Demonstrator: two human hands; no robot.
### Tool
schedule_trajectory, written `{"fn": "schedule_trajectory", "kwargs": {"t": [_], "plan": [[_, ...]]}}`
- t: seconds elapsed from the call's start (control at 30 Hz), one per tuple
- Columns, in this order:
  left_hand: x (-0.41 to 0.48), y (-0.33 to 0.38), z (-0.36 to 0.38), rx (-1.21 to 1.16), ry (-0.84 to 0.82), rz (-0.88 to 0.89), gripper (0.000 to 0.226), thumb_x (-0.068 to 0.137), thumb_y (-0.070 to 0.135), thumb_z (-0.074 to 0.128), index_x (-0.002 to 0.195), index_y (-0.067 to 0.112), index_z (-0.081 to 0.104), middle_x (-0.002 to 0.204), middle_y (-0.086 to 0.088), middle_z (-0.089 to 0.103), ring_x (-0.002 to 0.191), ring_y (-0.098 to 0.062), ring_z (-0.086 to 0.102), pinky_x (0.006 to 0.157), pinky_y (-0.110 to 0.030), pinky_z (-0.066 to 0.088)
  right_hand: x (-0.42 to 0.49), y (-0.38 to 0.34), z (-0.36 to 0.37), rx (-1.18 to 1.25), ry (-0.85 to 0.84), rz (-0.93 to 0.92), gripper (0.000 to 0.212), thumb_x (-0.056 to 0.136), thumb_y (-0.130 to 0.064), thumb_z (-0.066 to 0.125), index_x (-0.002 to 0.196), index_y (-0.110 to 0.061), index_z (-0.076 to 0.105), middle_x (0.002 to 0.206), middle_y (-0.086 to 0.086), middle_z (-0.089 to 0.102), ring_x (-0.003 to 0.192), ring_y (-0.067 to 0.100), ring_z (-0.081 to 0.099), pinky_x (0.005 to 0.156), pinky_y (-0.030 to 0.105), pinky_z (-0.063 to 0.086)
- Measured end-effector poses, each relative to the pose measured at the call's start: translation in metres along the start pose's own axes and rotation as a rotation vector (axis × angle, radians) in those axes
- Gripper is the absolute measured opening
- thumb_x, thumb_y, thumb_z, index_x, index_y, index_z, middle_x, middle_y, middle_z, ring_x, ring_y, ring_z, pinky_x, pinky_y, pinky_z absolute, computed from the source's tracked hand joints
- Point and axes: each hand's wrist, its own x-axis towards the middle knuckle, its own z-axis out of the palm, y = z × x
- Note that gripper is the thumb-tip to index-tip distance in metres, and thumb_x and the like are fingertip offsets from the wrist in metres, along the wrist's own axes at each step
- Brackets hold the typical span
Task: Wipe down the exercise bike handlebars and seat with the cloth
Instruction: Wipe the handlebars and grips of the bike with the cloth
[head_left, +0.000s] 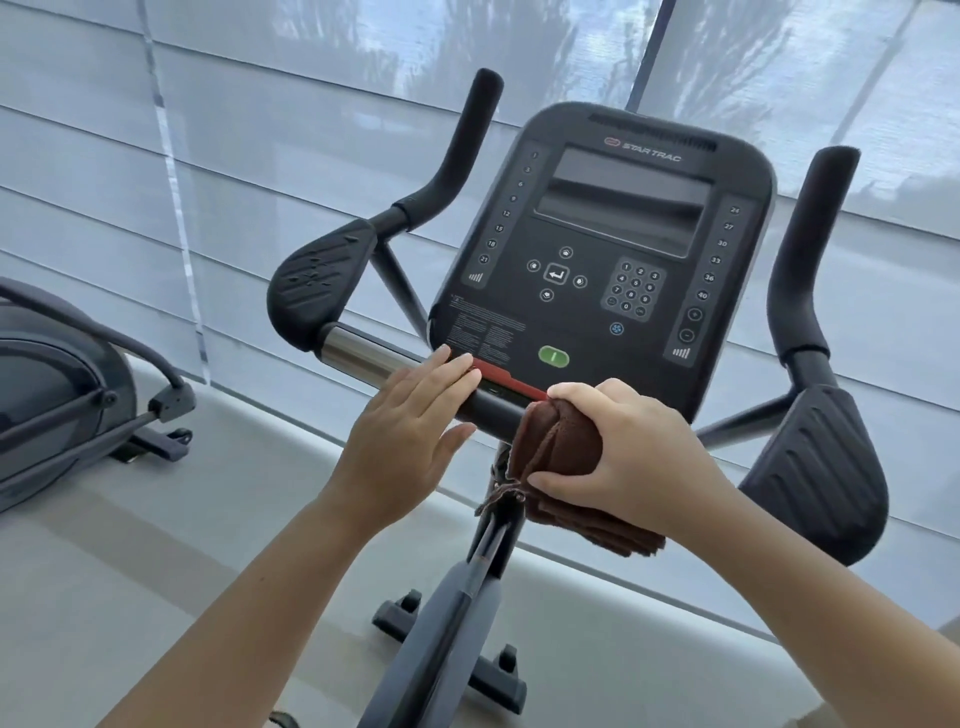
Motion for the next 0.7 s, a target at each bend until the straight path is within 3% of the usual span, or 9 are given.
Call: {"fn": "schedule_trajectory", "kwargs": {"t": [0.2,0.4,0.7], "plan": [[0.0,-0.043,-0.016,0.074,0.008,-0.055,0.047,0.09,0.034,0.038,0.123,0.004,0.052,0.128,-0.013,0.055,0.126,-0.03,0.043,0.102,-0.05,0.033,0.031,-0.032,0.015,-0.004,0.085,-0.076,0.068,0.067,-0.058,0.062,0.127,-0.037,0.041,0.104,-0.001,0.053,0.086,0.025,0.05,0.075,0.03,0.039],[-0.003,-0.07,-0.026,0.075,-0.014,-0.141,0.061,0.091,0.052,0.022,0.126,0.01,0.05,0.133,-0.007,0.052,0.129,-0.025,0.038,0.102,-0.05,0.027,0.048,-0.061,0.033,-0.045,0.164,-0.109,0.071,0.073,-0.056,0.061,0.134,-0.033,0.035,0.115,0.002,0.05,0.089,0.027,0.05,0.077,0.033,0.046],[-0.006,-0.089,-0.037,0.158,0.001,-0.105,0.045,0.089,0.032,0.041,0.124,0.007,0.052,0.13,-0.009,0.054,0.124,-0.027,0.046,0.097,-0.053,0.034,0.073,-0.079,0.033,0.092,0.102,-0.099,0.072,0.068,-0.057,0.065,0.13,-0.034,0.038,0.109,0.0,0.05,0.093,0.027,0.054,0.076,0.031,0.04]]}}
